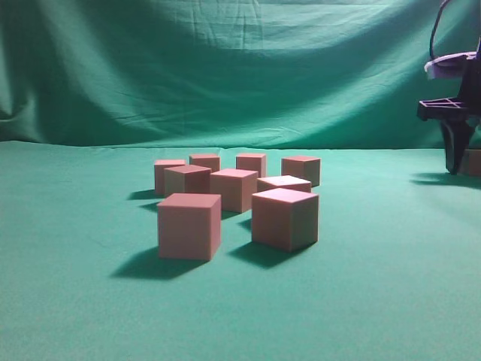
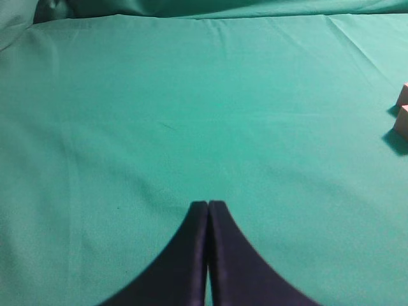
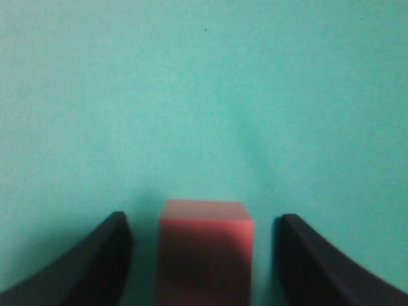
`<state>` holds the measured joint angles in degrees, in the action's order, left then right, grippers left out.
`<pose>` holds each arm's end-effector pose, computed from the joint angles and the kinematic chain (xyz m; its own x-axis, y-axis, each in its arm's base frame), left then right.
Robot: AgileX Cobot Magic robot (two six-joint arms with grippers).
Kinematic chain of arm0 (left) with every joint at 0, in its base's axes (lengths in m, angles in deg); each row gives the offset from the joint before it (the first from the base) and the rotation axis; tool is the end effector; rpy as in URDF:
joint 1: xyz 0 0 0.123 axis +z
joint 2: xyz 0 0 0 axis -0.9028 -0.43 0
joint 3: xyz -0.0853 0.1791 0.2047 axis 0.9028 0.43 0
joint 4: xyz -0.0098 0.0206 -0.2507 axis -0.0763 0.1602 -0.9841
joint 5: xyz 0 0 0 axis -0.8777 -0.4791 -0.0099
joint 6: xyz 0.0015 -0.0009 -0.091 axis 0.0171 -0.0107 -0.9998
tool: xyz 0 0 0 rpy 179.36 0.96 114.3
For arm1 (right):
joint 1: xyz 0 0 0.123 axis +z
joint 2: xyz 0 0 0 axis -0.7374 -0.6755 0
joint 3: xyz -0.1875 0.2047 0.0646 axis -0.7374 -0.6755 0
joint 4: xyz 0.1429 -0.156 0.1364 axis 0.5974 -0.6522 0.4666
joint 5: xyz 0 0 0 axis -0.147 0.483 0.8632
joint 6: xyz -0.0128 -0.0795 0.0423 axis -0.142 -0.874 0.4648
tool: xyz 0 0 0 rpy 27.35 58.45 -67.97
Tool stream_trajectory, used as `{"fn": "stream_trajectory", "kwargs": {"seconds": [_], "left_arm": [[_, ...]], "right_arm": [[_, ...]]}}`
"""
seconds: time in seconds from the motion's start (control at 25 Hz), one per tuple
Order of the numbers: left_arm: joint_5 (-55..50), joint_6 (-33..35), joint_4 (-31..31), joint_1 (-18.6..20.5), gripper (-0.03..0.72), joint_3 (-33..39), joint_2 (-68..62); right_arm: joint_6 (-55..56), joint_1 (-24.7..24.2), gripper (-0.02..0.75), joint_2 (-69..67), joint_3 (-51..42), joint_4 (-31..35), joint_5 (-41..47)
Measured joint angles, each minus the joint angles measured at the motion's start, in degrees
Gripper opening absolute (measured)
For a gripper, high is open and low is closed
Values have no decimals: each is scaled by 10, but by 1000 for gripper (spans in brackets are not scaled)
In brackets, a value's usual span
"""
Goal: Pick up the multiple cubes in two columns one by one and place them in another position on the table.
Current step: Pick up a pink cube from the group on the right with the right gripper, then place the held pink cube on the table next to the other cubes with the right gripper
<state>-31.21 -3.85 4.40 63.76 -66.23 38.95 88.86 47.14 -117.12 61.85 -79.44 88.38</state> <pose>0.0528 -0.0001 0.1774 -0.2591 0.0312 -0.9653 0.0139 0.9995 0.0286 0.4470 -0.0051 0.1588 -0.9420 0.0108 -0.3354 0.0190 0.9996 -0.0211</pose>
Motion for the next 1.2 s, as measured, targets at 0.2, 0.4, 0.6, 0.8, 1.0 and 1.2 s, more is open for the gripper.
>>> {"fn": "stream_trajectory", "kwargs": {"seconds": [0.2,0.4,0.6,0.8,1.0,1.2], "left_arm": [[0,0,0,0,0,0,0],[0,0,0,0,0,0,0],[0,0,0,0,0,0,0],[0,0,0,0,0,0,0],[0,0,0,0,0,0,0],[0,0,0,0,0,0,0]], "right_arm": [[-1,0,261,-4,3,13,-1],[-2,0,261,-1,49,16,59],[-2,16,261,48,137,16,133],[-2,68,261,128,168,16,193],[-2,138,261,195,169,18,264],[4,225,261,229,169,18,287]]}}
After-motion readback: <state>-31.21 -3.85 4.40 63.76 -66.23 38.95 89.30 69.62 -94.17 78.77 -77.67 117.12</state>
